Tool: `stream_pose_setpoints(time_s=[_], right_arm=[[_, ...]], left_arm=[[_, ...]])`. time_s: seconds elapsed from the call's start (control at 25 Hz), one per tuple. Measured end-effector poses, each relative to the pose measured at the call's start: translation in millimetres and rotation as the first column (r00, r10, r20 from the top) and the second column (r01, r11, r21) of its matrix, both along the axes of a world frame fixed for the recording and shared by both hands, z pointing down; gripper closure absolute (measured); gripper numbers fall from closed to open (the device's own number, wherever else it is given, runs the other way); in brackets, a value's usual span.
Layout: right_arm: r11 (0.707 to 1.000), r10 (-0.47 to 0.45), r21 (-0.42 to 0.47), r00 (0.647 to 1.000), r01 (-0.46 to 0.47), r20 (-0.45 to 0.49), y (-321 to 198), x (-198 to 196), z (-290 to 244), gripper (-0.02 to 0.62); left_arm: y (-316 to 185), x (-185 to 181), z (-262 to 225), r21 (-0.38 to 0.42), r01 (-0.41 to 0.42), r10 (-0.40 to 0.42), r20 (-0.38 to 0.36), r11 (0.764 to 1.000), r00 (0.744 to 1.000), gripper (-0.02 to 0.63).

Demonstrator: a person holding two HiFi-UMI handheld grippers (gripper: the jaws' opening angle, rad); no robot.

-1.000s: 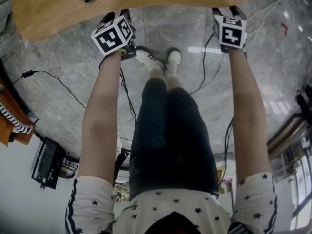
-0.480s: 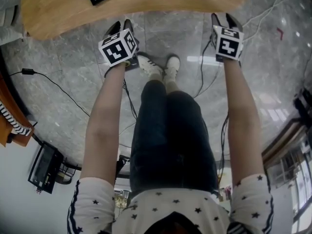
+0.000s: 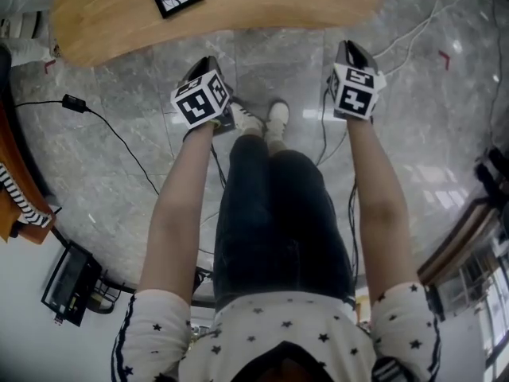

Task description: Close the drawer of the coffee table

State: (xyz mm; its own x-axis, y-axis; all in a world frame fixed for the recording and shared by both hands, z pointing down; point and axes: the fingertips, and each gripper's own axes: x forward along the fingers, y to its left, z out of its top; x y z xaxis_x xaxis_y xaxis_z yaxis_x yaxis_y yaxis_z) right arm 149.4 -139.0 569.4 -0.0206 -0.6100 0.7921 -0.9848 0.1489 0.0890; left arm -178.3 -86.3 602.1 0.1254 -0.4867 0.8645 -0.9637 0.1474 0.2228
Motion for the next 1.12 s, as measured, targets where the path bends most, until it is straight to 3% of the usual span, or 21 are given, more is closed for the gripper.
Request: stream_pose_setpoints(time_s=[0.4, 1.12], right_arm=[[0.998, -0.061, -0.015, 0.998, 0.061, 0.034, 45.3, -11.3, -48.2, 0.584], [0.977, -0.213, 0.053, 0.964, 0.207, 0.158, 122.8, -71.5, -163.5, 0.586]], left_arm=[[41.2, 22.7, -57.6, 0.031, -0.029, 0.031, -0.047, 0.999, 0.998, 0.584], [100.0, 60.8, -168.9, 0.099, -0.021, 0.033, -0.115, 0.995, 0.993, 0.595]])
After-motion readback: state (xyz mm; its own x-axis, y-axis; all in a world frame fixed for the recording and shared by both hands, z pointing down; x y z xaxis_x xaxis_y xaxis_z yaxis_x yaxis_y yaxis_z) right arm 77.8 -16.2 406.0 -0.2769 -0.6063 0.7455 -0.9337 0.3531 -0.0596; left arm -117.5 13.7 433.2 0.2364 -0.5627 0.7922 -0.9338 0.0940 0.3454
